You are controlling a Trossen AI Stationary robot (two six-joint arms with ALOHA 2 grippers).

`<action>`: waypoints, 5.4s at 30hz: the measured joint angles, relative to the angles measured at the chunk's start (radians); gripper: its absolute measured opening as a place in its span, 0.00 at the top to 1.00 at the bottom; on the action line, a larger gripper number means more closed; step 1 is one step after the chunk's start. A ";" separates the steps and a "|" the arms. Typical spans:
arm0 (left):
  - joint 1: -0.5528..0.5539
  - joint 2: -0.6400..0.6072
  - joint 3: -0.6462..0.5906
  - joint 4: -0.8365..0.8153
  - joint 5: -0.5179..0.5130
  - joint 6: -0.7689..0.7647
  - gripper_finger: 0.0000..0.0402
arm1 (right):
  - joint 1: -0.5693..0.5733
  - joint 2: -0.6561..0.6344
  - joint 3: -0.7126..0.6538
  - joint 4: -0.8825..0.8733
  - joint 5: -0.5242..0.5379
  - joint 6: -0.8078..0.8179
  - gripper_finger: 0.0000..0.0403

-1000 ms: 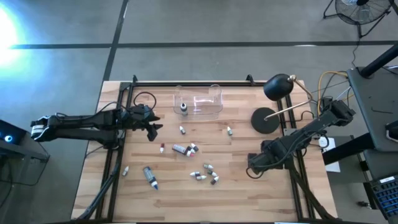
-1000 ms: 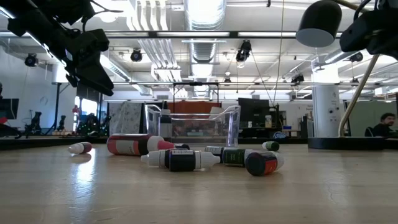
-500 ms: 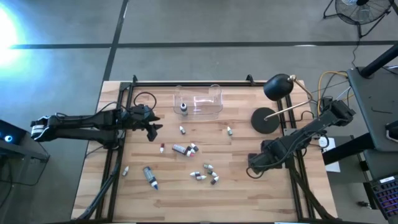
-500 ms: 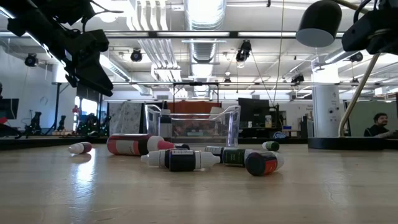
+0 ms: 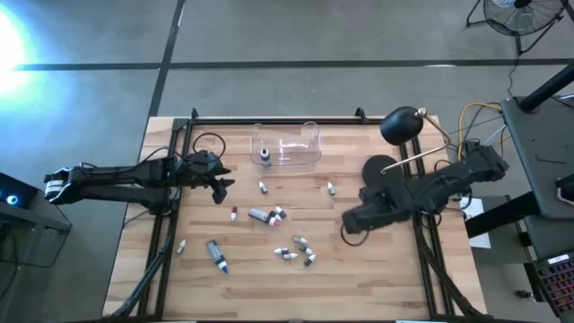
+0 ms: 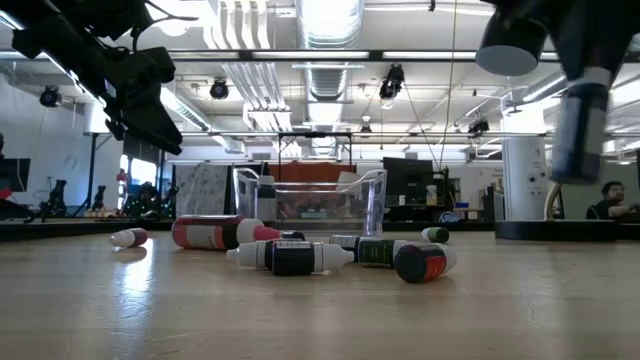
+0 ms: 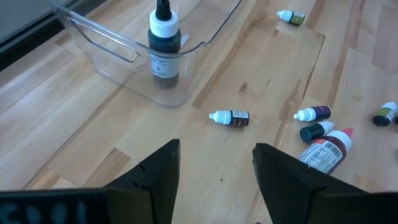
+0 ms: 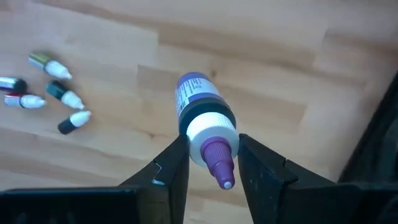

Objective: Pick & Place food coloring
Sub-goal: Put the large purple food coloring bottle into the transparent bin, then put the large pink food coloring bottle into the transparent bin

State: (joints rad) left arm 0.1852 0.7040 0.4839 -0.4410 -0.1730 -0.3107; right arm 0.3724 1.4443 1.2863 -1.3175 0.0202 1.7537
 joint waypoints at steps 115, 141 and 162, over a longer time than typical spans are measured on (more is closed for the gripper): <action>0.000 -0.001 -0.065 0.042 0.023 -0.161 0.56 | -0.385 0.726 0.845 0.005 -0.044 -1.527 0.44; -0.005 -0.001 -0.066 -0.015 0.111 -0.129 0.56 | -0.230 0.726 0.322 0.911 0.123 -1.406 0.46; -0.005 0.000 -0.066 -0.014 0.111 -0.129 0.56 | -0.226 0.831 0.390 0.895 0.136 -1.376 0.46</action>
State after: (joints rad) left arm 0.1802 0.7036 0.4183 -0.4547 -0.0616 -0.4400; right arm 0.1459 2.2753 1.6764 -0.4220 0.1565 0.3772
